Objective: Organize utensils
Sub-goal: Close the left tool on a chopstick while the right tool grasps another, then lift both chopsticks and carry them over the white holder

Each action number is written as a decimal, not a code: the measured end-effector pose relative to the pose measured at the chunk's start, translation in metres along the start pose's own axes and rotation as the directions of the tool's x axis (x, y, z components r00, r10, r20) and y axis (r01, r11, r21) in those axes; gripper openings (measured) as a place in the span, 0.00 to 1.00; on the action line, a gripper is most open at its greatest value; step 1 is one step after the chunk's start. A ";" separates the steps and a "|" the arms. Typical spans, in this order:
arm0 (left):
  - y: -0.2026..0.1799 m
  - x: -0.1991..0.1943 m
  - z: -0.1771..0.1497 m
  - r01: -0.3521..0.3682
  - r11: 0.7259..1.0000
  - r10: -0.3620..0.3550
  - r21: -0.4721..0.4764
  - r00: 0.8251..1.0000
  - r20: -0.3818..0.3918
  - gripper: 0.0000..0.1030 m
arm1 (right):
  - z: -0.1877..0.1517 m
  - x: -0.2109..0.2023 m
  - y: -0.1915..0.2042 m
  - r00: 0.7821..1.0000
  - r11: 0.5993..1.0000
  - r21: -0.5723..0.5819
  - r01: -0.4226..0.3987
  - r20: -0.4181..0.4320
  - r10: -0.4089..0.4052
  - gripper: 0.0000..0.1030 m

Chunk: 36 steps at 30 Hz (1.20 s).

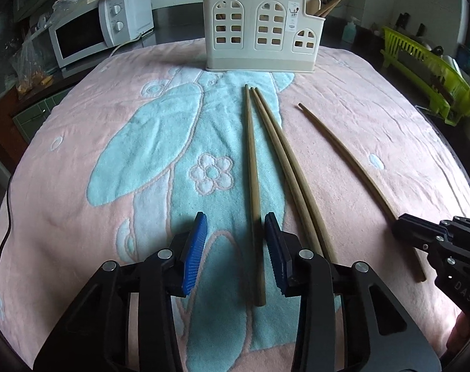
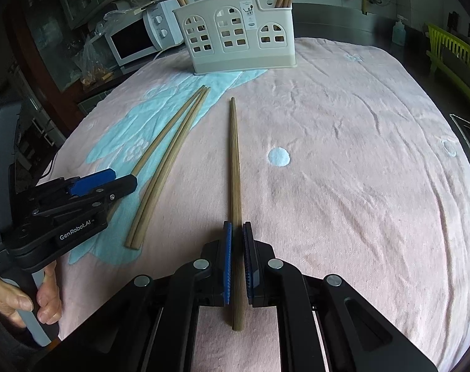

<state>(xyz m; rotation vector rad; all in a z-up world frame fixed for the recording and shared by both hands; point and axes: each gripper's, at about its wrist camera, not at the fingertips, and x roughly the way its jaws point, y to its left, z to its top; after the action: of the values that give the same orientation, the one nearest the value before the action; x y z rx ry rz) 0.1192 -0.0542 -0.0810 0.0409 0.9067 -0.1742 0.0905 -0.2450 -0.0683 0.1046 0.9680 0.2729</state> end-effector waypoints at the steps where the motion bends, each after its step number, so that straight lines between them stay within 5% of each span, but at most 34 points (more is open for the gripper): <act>1: 0.000 0.000 0.000 0.000 1.000 0.000 0.003 1.000 0.003 0.36 | 0.000 0.000 0.000 1.000 1.000 0.001 0.001 0.001 -0.001 0.07; 5: -0.006 0.000 -0.001 -0.014 0.998 0.014 0.063 1.000 0.010 0.31 | -0.002 0.001 0.004 1.000 0.999 -0.022 0.024 0.010 -0.023 0.07; 6: -0.006 0.000 -0.001 -0.003 0.998 0.003 0.068 1.000 0.007 0.18 | -0.002 0.001 0.004 1.000 0.999 -0.023 0.025 0.012 -0.025 0.07; 10: -0.003 -0.001 0.003 0.034 0.997 -0.034 0.062 0.999 -0.009 0.06 | -0.001 -0.002 0.003 1.000 1.000 -0.014 0.015 0.019 -0.015 0.07; 21: 0.014 -0.024 0.005 0.123 0.992 -0.125 0.036 0.990 0.068 0.05 | 0.007 -0.027 0.011 0.995 0.997 -0.061 0.044 0.090 -0.038 0.07; 36: 0.027 -0.064 0.035 0.171 0.985 -0.167 0.007 0.952 0.258 0.05 | 0.053 -0.074 0.025 0.968 0.994 -0.102 0.038 0.249 -0.011 0.07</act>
<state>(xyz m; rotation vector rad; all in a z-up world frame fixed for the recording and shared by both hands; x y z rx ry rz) 0.1123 -0.0230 -0.0102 -0.0731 0.6510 -0.3250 0.0897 -0.2400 0.0262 0.0281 0.7036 0.2806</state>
